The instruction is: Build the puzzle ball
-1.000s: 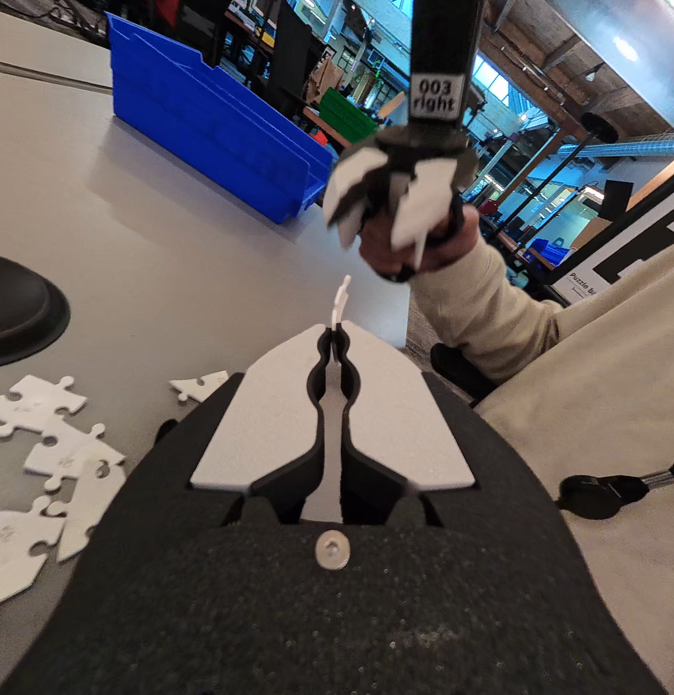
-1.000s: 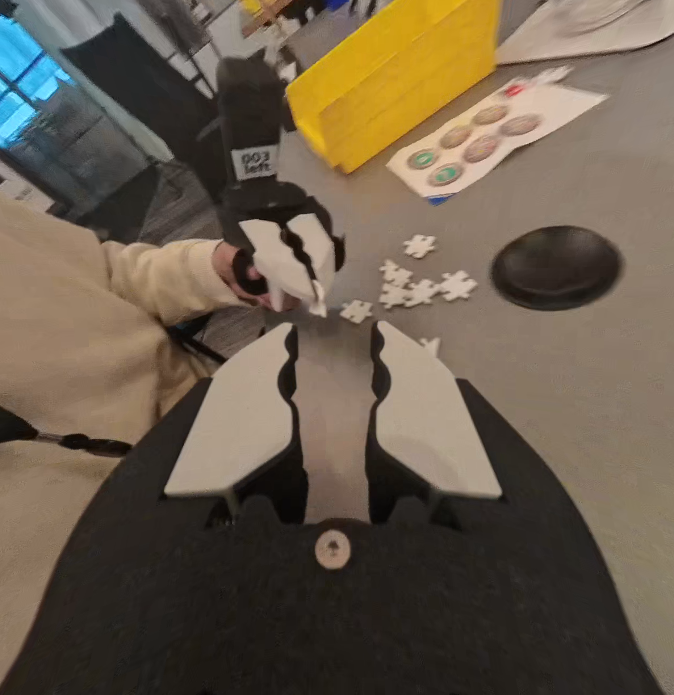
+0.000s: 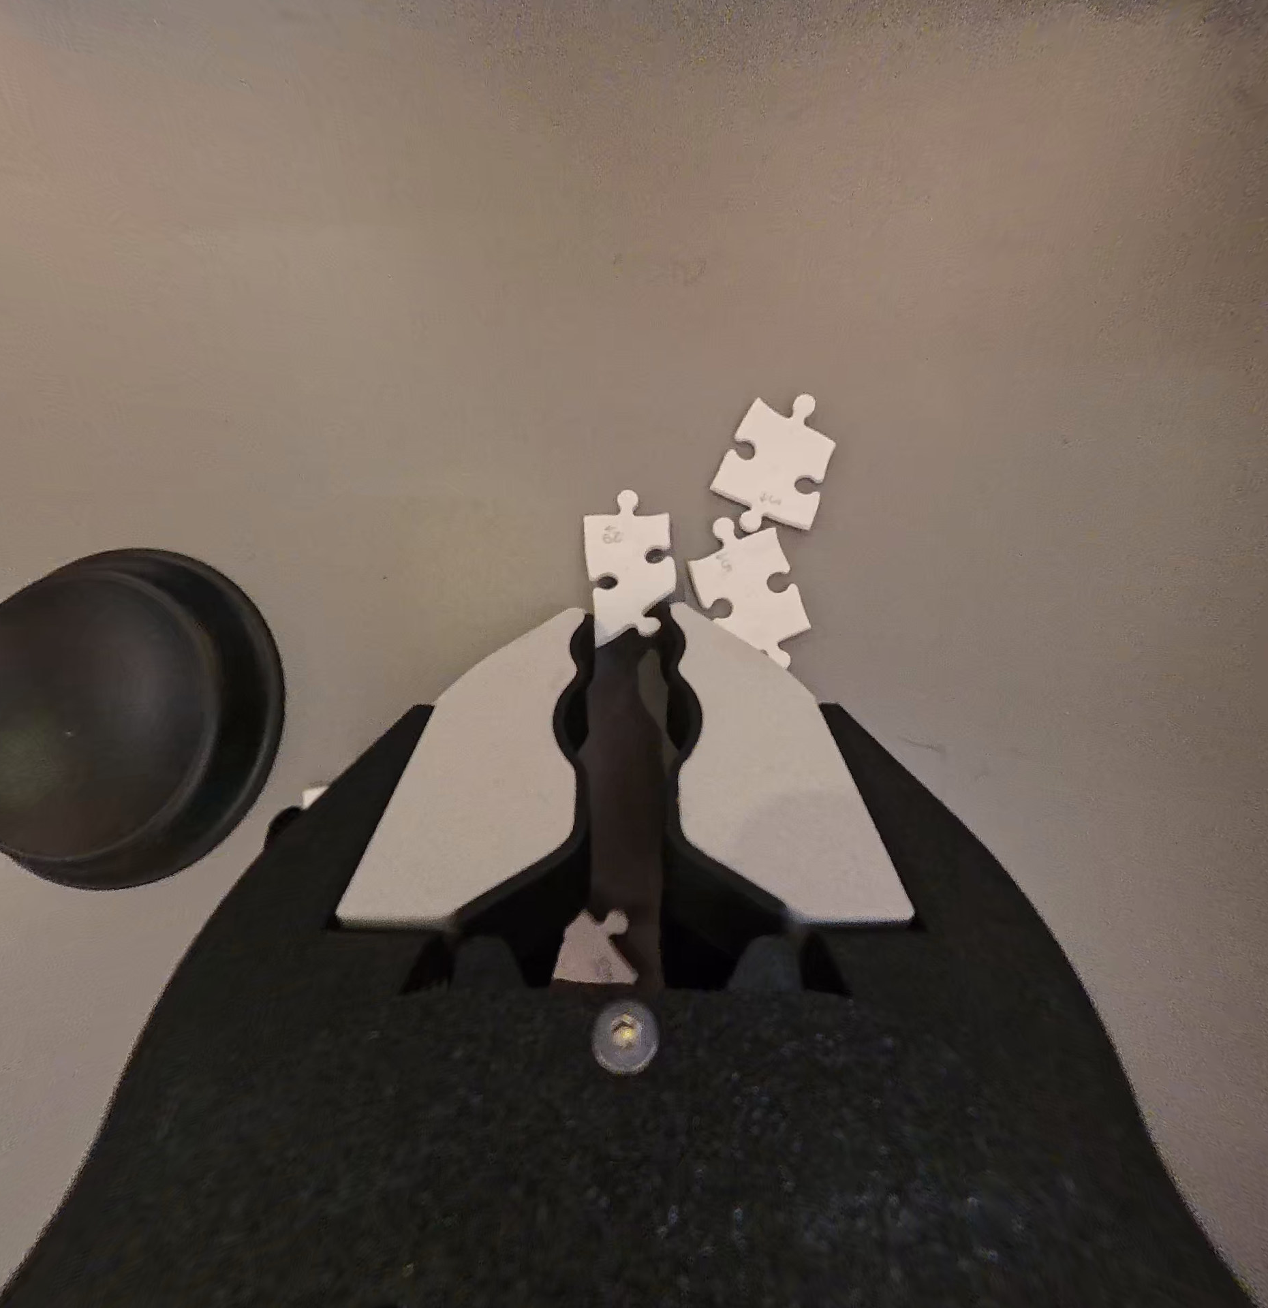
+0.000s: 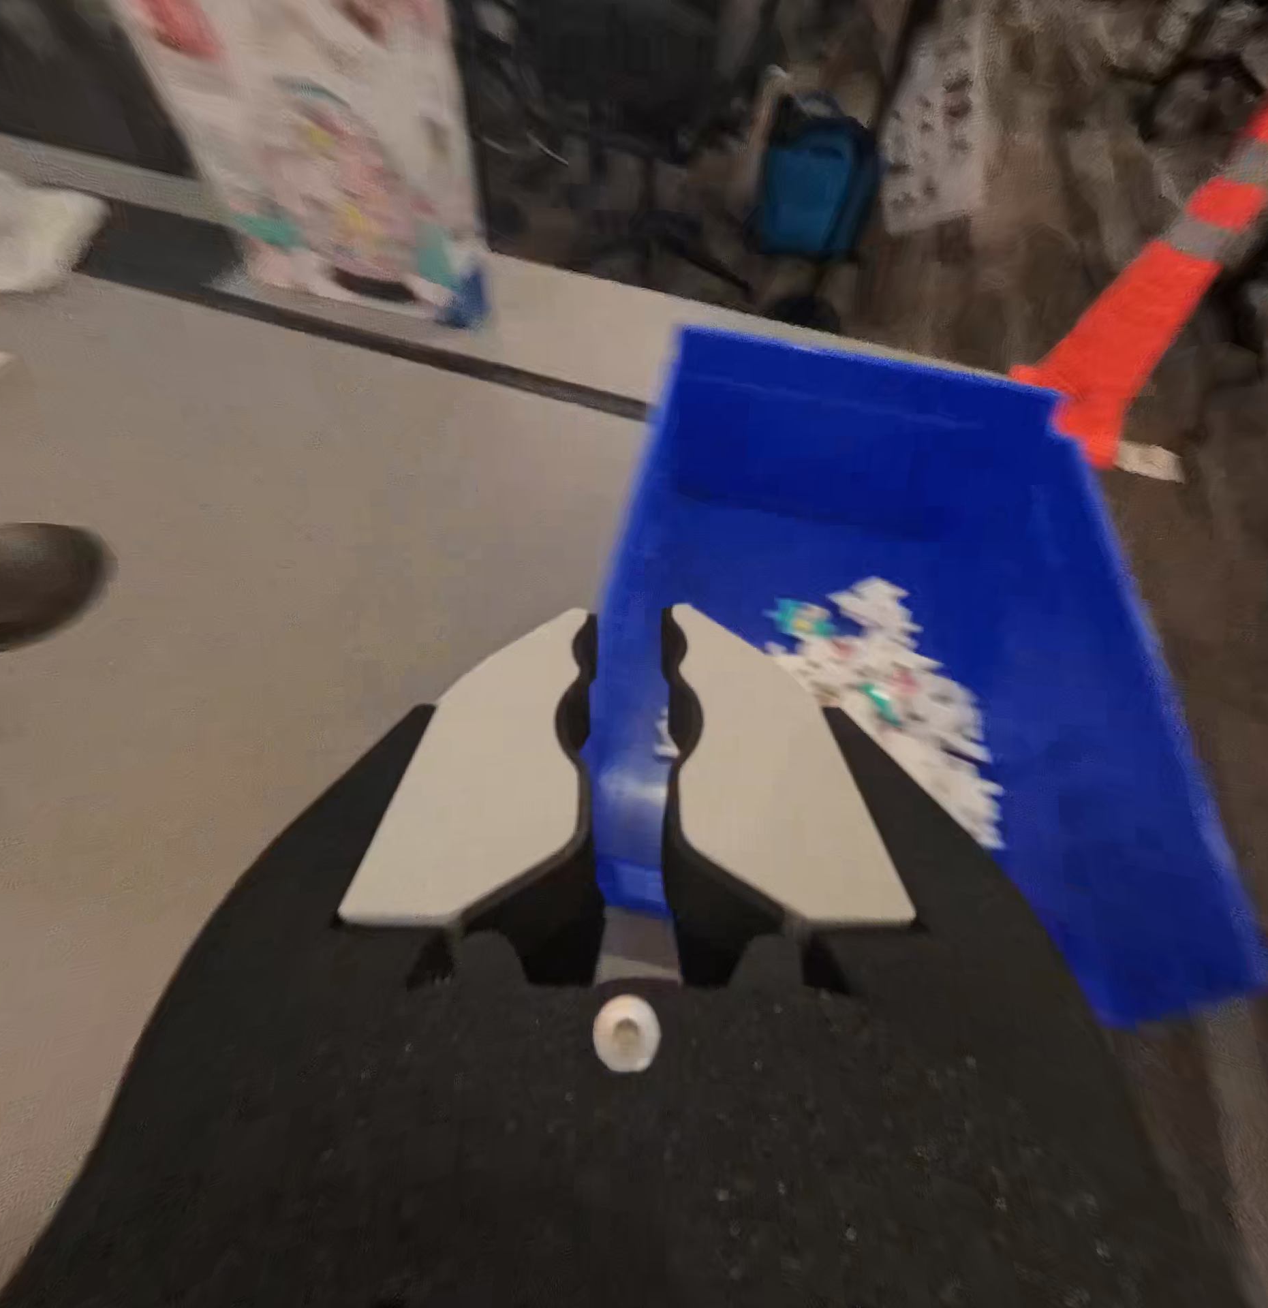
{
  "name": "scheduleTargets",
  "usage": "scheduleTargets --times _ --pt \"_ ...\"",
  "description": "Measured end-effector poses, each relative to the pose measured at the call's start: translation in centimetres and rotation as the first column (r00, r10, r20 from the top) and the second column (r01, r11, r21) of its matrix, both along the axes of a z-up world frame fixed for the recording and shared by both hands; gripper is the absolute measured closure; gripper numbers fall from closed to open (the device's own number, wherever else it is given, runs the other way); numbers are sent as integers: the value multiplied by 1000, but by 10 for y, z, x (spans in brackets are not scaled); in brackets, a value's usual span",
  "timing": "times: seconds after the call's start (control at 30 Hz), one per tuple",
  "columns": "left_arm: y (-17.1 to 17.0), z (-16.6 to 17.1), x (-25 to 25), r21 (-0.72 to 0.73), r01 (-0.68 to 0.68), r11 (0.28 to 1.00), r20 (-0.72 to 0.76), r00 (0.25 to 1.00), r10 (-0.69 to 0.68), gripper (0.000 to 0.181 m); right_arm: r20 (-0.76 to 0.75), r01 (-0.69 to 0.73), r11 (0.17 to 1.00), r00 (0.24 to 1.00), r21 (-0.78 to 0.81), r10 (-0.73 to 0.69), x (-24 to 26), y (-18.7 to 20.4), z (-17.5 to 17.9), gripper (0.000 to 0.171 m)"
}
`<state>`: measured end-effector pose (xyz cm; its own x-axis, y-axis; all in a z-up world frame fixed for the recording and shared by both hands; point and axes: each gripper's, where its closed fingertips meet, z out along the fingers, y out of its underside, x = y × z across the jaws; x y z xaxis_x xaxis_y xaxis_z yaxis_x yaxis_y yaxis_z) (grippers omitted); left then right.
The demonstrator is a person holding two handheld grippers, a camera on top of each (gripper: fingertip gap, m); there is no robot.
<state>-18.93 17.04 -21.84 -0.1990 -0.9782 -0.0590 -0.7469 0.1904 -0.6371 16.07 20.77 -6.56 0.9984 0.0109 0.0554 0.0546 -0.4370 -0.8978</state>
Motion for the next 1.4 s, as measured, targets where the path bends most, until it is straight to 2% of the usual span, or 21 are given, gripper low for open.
scheduleTargets --times 0.07,0.1,0.17,0.23,0.33,0.47,0.53,0.6,0.67,0.7,0.77,0.83,0.97,1.0,1.07,1.13,1.2,1.23,1.3,1.37,1.4 --pt "5 0 5 35 -15 999 35 999 14 165 -166 -301 951 937 64 308 -114 -10 1 163" --pt "3 0 7 28 -13 1000 54 998 12 165 -283 -463 886 845 36 453 -171 -20 -16 157" --pt "2 7 12 32 -19 999 116 993 15 165 -482 -697 713 651 -76 586 -252 -42 -59 144" --pt "-1 18 14 52 -14 999 160 987 6 165 -576 -769 629 567 -113 589 -289 -48 -89 143" --pt "-8 42 16 89 -6 996 242 970 -15 165 -722 -818 571 433 -63 540 -317 -49 -97 140" --pt "-12 58 15 141 -24 990 268 963 -14 165 -812 -849 528 312 -5 493 -325 -55 -86 169" --pt "-5 56 10 118 -73 990 255 966 41 161 -734 -776 629 447 -36 510 -296 -39 -73 169" --pt "-11 41 3 14 -61 998 184 981 57 151 -564 -626 780 653 -26 505 -232 -15 -39 169" --pt "-19 21 -1 1 -40 999 94 995 40 139 -311 -377 926 879 7 360 -135 6 0 170" --pt "-20 12 -3 34 -35 999 59 998 33 135 -160 -214 977 964 14 214 -76 13 14 170" --pt "-22 2 -3 64 -37 997 25 999 36 129 65 63 998 996 -27 -62 34 19 17 169" --pt "-26 1 2 45 -54 998 40 998 52 134 105 153 969 985 -192 -135 98 25 -19 169" --pt "-32 0 4 81 -49 995 50 998 46 171 94 186 919 982 -347 -163 139 36 -73 163" --pt "-32 0 3 94 -56 994 56 997 50 172 77 182 926 983 -332 -166 133 36 -69 153" --pt "-33 0 3 86 -63 994 64 996 58 175 37 134 966 991 -219 -129 97 35 -39 151" --pt "-30 0 2 90 -73 993 67 995 67 181 7 40 992 999 -117 -39 37 24 -9 148" --pt "-29 2 1 103 -77 992 80 994 69 181 -136 -161 985 979 -62 151 -54 6 2 152" --pt "-28 4 2 107 -79 991 93 993 69 181 -254 -313 949 922 -46 292 -110 -7 0 153" --pt "-30 13 3 103 -76 992 118 991 64 181 -406 -599 797 750 -81 522 -208 -43 -29 148" --pt "-33 26 6 85 -76 993 159 985 62 181 -431 -767 621 621 -162 655 -271 -78 -71 143" --pt "-36 32 7 67 -70 995 177 983 57 181 -373 -790 578 609 -205 700 -287 -86 -91 137"
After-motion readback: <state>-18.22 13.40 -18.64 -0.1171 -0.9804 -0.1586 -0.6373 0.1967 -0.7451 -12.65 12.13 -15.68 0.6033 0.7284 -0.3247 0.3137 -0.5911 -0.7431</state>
